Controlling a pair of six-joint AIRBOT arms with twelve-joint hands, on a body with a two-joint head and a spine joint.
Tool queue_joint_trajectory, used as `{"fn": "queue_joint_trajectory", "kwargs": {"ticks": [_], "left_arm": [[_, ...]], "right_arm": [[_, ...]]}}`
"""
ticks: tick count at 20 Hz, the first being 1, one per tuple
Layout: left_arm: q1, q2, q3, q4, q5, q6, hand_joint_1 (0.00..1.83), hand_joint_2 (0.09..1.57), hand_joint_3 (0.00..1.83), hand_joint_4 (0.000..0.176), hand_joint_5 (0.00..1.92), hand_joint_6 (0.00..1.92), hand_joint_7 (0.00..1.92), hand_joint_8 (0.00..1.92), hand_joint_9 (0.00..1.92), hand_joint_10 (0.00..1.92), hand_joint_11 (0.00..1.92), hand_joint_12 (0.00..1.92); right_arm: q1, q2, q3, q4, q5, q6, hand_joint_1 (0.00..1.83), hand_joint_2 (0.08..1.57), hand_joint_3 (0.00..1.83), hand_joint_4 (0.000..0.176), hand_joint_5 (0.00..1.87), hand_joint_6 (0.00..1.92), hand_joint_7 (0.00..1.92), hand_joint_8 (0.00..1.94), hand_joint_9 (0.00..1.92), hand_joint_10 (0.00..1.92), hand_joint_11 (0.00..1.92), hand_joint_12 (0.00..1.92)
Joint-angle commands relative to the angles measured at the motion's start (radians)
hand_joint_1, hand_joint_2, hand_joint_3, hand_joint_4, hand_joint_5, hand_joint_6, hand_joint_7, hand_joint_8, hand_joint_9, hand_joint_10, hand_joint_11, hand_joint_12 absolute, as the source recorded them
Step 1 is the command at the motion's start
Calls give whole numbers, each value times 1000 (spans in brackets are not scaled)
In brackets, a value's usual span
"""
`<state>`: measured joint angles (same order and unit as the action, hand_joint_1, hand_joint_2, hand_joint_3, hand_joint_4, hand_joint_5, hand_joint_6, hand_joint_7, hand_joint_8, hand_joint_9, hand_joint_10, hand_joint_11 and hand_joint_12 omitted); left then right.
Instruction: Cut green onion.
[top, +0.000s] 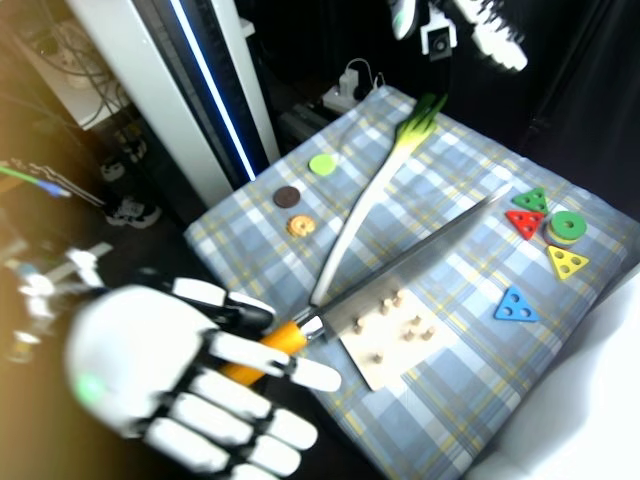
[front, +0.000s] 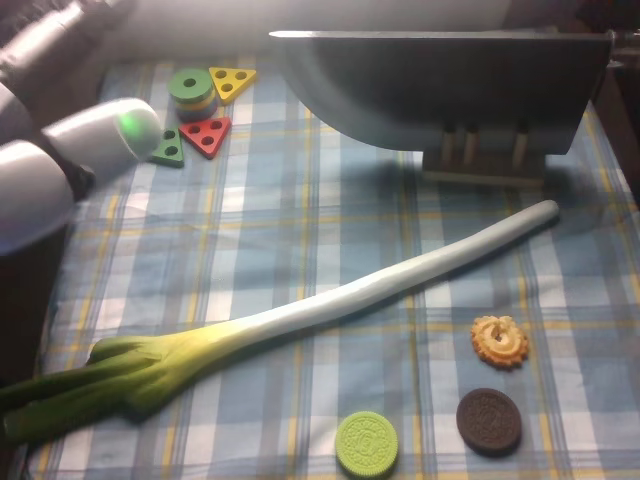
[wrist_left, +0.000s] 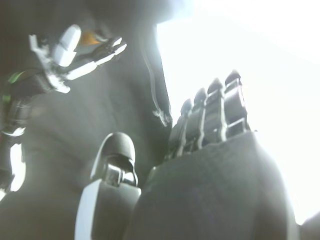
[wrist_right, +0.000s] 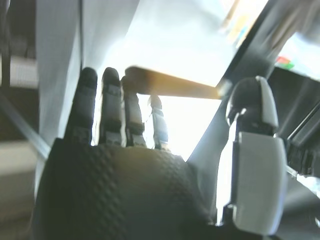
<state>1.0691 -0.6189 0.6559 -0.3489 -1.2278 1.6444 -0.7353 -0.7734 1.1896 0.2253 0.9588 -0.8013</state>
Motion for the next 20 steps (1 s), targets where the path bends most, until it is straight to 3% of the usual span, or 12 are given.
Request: {"fn": "queue_joint_trajectory", "kwargs": {"ticks": [1,4,6,7,10,11,15,16,17,18,19,20], "left_arm": [[-5,11,11,11,-177,-25,0,1297,0,0,26,7,4,1,16,5,0,0],[5,12,73,6,-269,-245,1,1247,0,0,0,0,0,0,0,0,0,0],[27,-4,121,-10,-304,-397,218,1101,0,0,47,5,27,2,22,2,37,18],[31,-11,137,-13,-324,-456,311,1050,0,0,57,5,26,0,11,1,33,16],[41,-23,144,-13,-379,-515,466,991,11,0,48,0,77,9,56,0,2,242],[42,-35,155,-4,-413,-557,292,1031,25,0,50,3,85,9,67,5,0,237],[62,-93,230,30,-507,-866,270,1240,17,0,129,4,168,3,108,5,0,56],[53,-101,235,44,-507,-874,212,1280,10,21,212,10,177,2,132,4,20,56],[39,-102,233,68,-507,-875,228,1286,5,66,188,2,144,0,138,4,12,51],[18,-101,231,93,-507,-873,319,1289,2,101,171,2,158,6,219,28,98,91],[-10,-101,229,121,-507,-868,313,1276,0,97,260,9,237,8,273,16,144,128],[-53,-101,231,147,-507,-875,62,1355,0,27,322,6,273,19,289,15,164,364]], "right_arm": [[-7,18,-19,13,207,5,777,1073,19,173,0,0,7,0,0,0,0,0],[-136,41,-102,36,424,5,713,920,0,176,0,0,6,0,0,0,0,0],[-245,36,-148,72,569,5,832,1034,11,157,0,0,25,3,0,0,0,0],[-299,37,-175,91,642,11,842,1058,13,167,24,9,58,14,23,9,0,0],[-428,35,-210,114,804,77,821,1092,9,91,76,6,196,3,179,17,35,19],[-433,35,-221,109,804,78,904,1100,8,108,14,0,122,0,124,4,6,3],[-400,31,-239,16,804,78,465,1209,12,46,226,21,18,1,9,2,0,0],[-375,26,-245,-20,804,78,512,1227,9,42,194,6,3,0,1,0,116,58],[-351,26,-249,-50,804,75,443,1231,0,59,143,0,0,0,0,0,162,514],[-337,26,-254,-67,804,65,364,1266,7,37,96,1,0,0,0,0,32,464],[-329,29,-260,-85,805,49,394,1287,7,25,119,7,65,11,49,10,6,241],[-321,37,-269,-89,805,56,714,1266,0,0,342,24,350,29,298,31,23,188]]}}
